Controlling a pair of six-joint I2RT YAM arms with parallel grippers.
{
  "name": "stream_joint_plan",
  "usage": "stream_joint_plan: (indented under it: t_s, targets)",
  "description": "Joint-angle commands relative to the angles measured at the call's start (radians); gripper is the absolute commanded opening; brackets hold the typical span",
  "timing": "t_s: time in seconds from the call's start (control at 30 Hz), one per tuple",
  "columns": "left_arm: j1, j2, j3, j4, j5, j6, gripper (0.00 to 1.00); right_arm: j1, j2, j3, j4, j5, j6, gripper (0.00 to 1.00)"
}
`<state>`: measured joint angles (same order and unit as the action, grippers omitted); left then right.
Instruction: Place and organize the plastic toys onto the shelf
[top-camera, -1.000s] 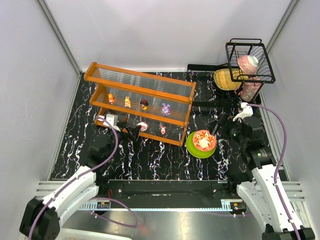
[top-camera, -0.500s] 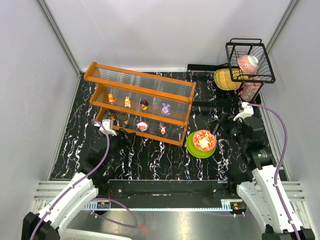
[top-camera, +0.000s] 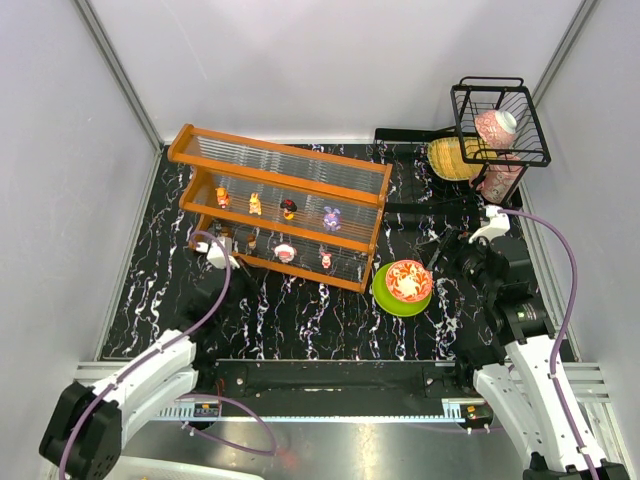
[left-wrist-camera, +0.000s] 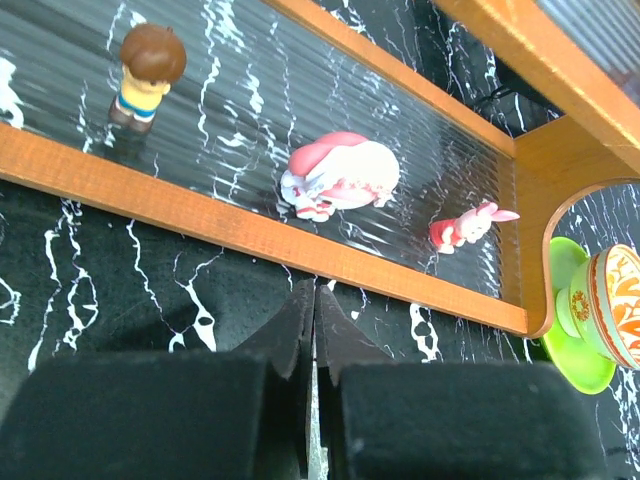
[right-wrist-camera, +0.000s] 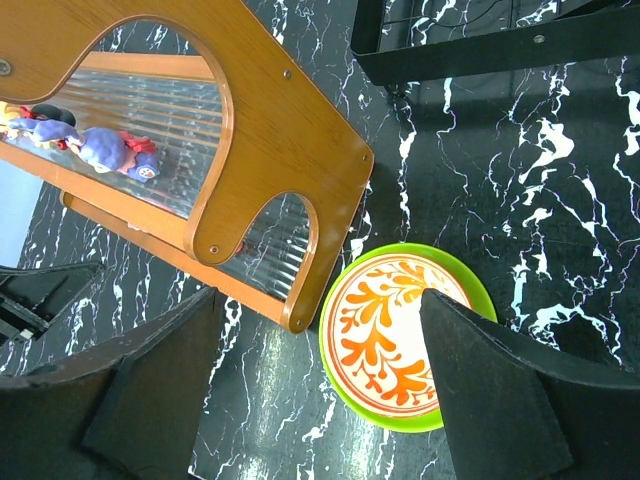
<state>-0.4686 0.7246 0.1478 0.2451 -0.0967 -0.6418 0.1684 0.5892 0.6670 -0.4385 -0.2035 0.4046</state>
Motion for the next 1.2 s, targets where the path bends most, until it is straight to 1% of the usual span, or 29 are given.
stream_joint_plan:
  t_s: [0.0,0.23,0.4,0.63,1.17]
  targets:
    - [0.005,0.065,-0.031,0.207,0.017,-0.085,0.0,-0.004,-0.009,-0.004,0.026,-0.013,-0.006,0.86]
    - [0.004,0.142,-0.036,0.281,-0.02,-0.117,0.0,-0.004,-0.003,-0.01,0.038,-0.014,-0.004,0.86]
    - [0.004,0.203,-0.021,0.332,-0.021,-0.119,0.0,-0.006,-0.003,-0.014,0.043,-0.016,-0.004,0.87]
    - [0.004,0.291,0.002,0.35,-0.034,-0.151,0.0,-0.006,-0.009,-0.017,0.043,-0.008,-0.006,0.87]
    - [0.004,0.464,0.082,0.438,-0.017,-0.159,0.0,-0.004,-0.011,-0.018,0.046,-0.004,-0.006,0.88]
